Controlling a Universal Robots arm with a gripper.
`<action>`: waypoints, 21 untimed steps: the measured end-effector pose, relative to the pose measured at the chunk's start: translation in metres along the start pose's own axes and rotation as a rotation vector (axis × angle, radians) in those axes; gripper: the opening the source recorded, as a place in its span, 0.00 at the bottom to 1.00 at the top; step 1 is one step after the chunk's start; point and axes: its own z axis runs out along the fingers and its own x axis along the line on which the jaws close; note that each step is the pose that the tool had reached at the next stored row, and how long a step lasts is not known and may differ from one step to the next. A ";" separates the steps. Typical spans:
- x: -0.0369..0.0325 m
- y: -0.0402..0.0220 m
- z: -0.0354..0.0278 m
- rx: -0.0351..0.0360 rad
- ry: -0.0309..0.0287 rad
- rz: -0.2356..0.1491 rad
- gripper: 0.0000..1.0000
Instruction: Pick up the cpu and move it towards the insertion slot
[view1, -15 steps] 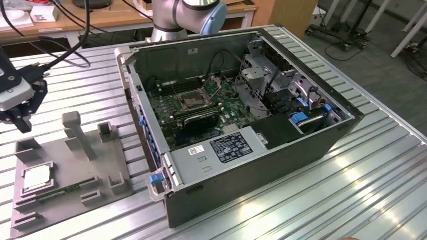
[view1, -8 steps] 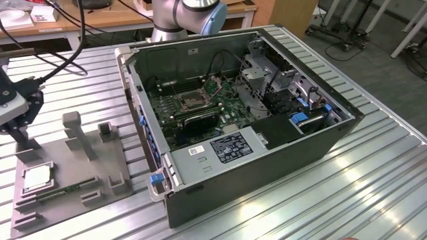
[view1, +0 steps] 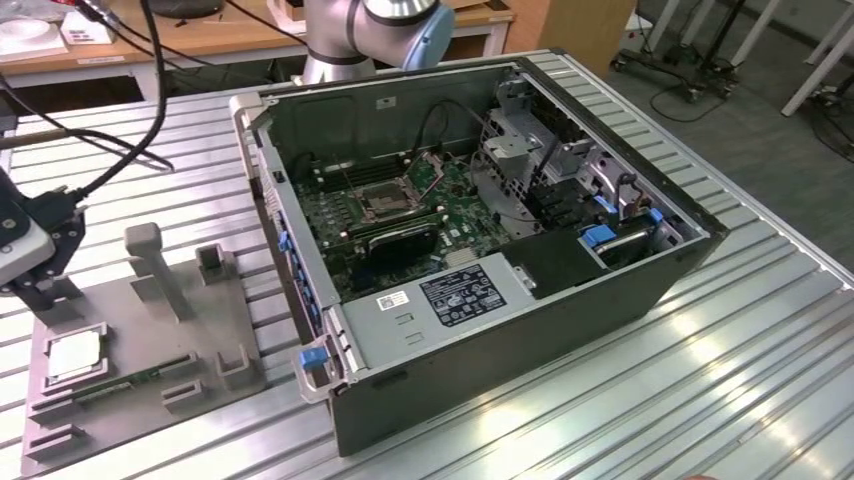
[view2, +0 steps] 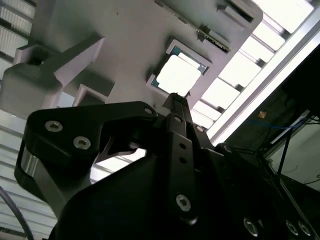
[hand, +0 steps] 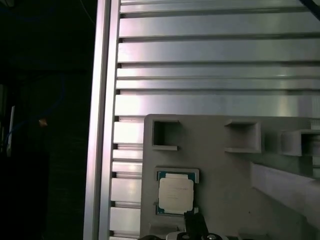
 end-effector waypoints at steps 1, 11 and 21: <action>0.0003 -0.0013 0.0018 0.0000 0.0000 0.000 0.11; 0.0014 -0.0027 0.0119 0.0000 0.0000 0.000 0.11; 0.0014 -0.0028 0.0155 0.0001 0.0002 0.000 0.11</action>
